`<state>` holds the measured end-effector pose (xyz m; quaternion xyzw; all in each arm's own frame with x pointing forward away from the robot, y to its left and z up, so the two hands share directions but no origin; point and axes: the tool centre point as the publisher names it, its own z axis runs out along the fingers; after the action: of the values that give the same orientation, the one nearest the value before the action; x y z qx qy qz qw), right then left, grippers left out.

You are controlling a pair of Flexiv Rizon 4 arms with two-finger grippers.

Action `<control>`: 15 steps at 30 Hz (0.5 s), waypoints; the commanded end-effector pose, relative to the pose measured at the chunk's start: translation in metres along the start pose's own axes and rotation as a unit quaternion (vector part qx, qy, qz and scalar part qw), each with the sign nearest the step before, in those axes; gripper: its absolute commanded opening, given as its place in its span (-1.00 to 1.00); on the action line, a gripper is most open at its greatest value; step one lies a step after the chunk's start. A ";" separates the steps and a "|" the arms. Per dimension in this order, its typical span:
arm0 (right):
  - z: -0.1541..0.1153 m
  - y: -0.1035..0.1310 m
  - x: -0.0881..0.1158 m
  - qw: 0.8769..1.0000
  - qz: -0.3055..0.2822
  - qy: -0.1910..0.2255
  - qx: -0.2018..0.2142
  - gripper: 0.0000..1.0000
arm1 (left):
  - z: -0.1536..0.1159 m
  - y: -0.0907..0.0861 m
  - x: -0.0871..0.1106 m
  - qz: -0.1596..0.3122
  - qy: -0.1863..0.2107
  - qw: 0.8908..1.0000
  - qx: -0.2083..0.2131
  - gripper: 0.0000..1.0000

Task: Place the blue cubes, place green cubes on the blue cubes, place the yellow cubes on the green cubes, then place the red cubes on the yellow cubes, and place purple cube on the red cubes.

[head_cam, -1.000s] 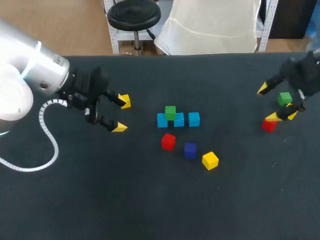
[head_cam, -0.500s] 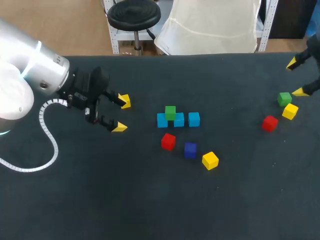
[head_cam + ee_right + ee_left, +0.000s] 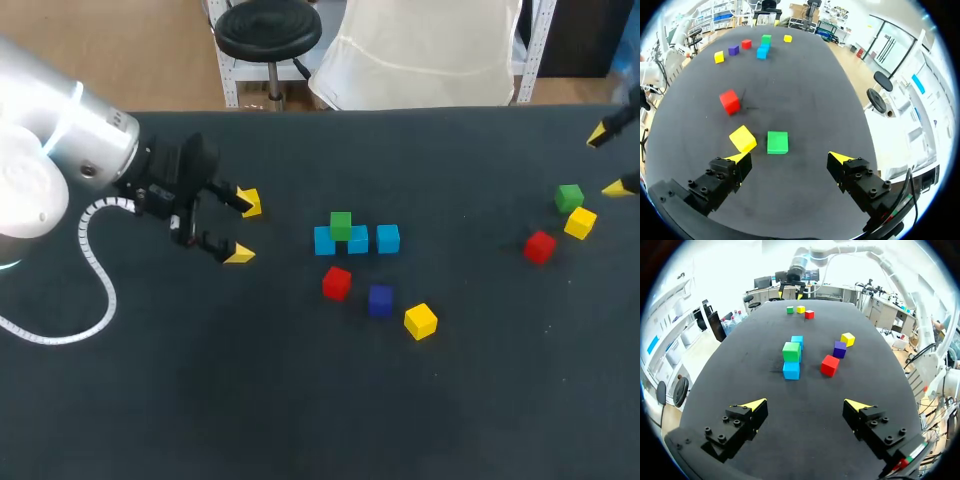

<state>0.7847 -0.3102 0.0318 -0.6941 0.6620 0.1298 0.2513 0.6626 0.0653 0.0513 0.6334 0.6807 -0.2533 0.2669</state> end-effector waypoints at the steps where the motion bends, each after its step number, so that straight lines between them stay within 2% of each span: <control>1: 0.009 -0.007 0.012 1.000 -0.001 -0.023 -0.013 1.00 | 0.000 -0.001 0.001 0.001 -0.002 1.000 -0.001 1.00; 9: 0.020 -0.003 0.022 0.999 0.003 -0.038 -0.009 1.00 | 0.000 -0.001 0.001 0.001 -0.002 1.000 -0.001 1.00; 15: 0.029 -0.002 0.018 0.999 -0.004 -0.045 -0.016 1.00 | 0.000 -0.001 0.001 0.001 -0.002 1.000 -0.001 1.00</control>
<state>0.7878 -0.3126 0.0012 -0.6927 0.6473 0.1670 0.2708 0.6626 0.0652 0.0514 0.6334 0.6809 -0.2531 0.2667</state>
